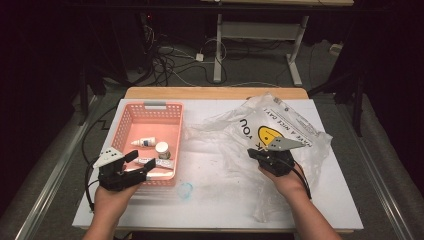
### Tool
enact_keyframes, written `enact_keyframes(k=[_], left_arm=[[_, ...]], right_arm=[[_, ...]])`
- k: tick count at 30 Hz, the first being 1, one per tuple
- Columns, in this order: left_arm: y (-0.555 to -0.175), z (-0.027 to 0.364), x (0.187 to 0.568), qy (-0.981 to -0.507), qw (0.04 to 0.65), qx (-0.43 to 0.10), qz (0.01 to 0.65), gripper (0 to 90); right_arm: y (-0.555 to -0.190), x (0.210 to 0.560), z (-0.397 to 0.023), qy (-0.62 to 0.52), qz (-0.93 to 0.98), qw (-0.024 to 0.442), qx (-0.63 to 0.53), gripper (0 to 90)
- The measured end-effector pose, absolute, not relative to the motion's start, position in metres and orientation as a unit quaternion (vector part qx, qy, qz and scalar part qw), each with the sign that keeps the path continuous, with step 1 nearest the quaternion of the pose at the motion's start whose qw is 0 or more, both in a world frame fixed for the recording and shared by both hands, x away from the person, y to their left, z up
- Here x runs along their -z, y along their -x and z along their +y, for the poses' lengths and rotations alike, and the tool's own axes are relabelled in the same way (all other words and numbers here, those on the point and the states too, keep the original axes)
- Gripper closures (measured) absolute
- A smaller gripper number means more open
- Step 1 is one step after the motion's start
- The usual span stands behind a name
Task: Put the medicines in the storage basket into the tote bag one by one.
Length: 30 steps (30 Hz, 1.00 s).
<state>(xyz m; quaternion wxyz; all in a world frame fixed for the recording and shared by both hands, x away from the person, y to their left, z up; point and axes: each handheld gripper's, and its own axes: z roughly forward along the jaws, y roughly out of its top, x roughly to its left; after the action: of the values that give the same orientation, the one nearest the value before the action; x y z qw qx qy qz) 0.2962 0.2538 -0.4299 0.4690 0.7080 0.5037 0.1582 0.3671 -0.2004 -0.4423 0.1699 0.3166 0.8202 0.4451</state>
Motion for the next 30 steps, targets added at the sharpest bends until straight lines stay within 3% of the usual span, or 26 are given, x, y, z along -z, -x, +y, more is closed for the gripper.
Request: enact_keyframes(k=[3,5,6,7,8,9,15,19,21,30], left_arm=[[-0.304,0.26,0.427,-0.705,0.461,-0.143,0.52,41.4],[-0.312,0.264,0.423,-0.724,0.454,-0.123,0.505,62.6],[-0.312,0.264,0.423,-0.724,0.454,-0.123,0.505,69.8],[-0.316,0.265,0.422,-0.729,0.446,-0.119,0.505,69.8],[-0.322,0.267,0.422,-0.733,0.434,-0.116,0.511,82.7],[-0.327,0.269,0.422,-0.737,0.42,-0.111,0.519,87.1],[-0.352,0.267,0.421,-0.782,0.322,-0.107,0.523,87.8],[-0.364,0.267,0.424,-0.793,0.286,-0.075,0.533,87.8],[-0.371,0.265,0.427,-0.811,0.239,-0.057,0.532,87.8],[-0.382,0.255,0.436,-0.84,0.15,-0.022,0.521,87.8]], right_arm=[[-0.367,0.44,-0.205,-0.318,0.815,0.165,-0.456,90.0],[-0.367,0.439,-0.205,-0.317,0.816,0.165,-0.455,90.0],[-0.367,0.439,-0.205,-0.317,0.816,0.165,-0.455,90.0],[-0.366,0.439,-0.205,-0.315,0.817,0.165,-0.454,90.0],[-0.365,0.44,-0.203,-0.31,0.821,0.167,-0.449,90.0],[-0.366,0.44,-0.202,-0.308,0.821,0.167,-0.45,90.0],[-0.365,0.441,-0.2,-0.308,0.821,0.164,-0.451,90.0],[-0.365,0.441,-0.2,-0.306,0.824,0.161,-0.45,90.0],[-0.365,0.441,-0.201,-0.306,0.824,0.159,-0.45,90.0],[-0.364,0.441,-0.2,-0.302,0.826,0.157,-0.449,90.0]])
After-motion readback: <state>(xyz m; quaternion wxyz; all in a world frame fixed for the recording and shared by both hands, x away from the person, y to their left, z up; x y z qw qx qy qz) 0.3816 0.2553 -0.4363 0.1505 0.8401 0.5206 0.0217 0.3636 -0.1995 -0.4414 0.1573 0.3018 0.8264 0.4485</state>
